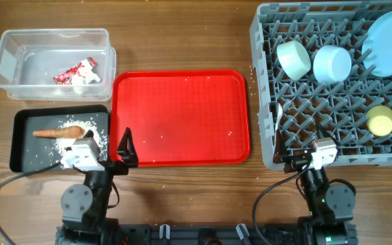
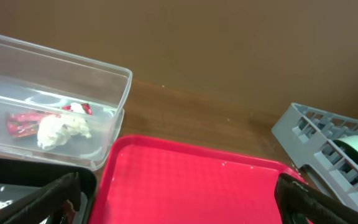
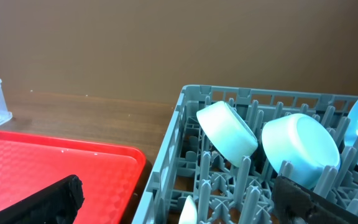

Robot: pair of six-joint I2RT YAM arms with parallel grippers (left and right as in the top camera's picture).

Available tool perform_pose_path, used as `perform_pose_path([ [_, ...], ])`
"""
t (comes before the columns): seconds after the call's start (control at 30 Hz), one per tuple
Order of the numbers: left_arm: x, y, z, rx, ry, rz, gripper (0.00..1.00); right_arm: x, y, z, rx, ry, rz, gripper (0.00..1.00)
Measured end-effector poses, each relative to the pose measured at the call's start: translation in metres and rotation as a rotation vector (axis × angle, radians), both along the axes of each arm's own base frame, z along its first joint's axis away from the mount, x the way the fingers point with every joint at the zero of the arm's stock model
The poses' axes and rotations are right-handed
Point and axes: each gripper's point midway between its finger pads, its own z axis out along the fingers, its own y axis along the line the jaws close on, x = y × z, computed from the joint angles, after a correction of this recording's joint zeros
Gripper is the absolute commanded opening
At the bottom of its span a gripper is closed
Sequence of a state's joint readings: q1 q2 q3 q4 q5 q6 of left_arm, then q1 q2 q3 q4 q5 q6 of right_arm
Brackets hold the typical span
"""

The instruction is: Sort waste into correct bins and load items into the dishwasher rack

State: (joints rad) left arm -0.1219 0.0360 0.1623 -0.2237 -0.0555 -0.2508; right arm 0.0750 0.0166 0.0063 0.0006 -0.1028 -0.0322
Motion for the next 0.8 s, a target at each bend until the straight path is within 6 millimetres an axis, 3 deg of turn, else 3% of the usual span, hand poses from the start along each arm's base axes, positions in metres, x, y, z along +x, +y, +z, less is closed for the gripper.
perform_pose_path([
  [0.23,0.01,0.0,0.003,-0.016,-0.15,0.009,1.0,0.0,0.0,0.0,0.0,0.0,0.0,1.0],
  [0.33,0.01,0.002,-0.003,0.008,-0.134,0.019,1.0,0.0,0.0,0.0,0.0,0.0,0.0,1.0],
  [0.43,0.01,0.003,-0.029,0.035,-0.034,0.02,1.0,0.0,0.0,0.0,0.0,0.0,0.0,1.0],
  [0.8,0.01,0.003,-0.03,0.039,-0.032,0.021,1.0,0.0,0.0,0.0,0.0,0.0,0.0,1.0],
])
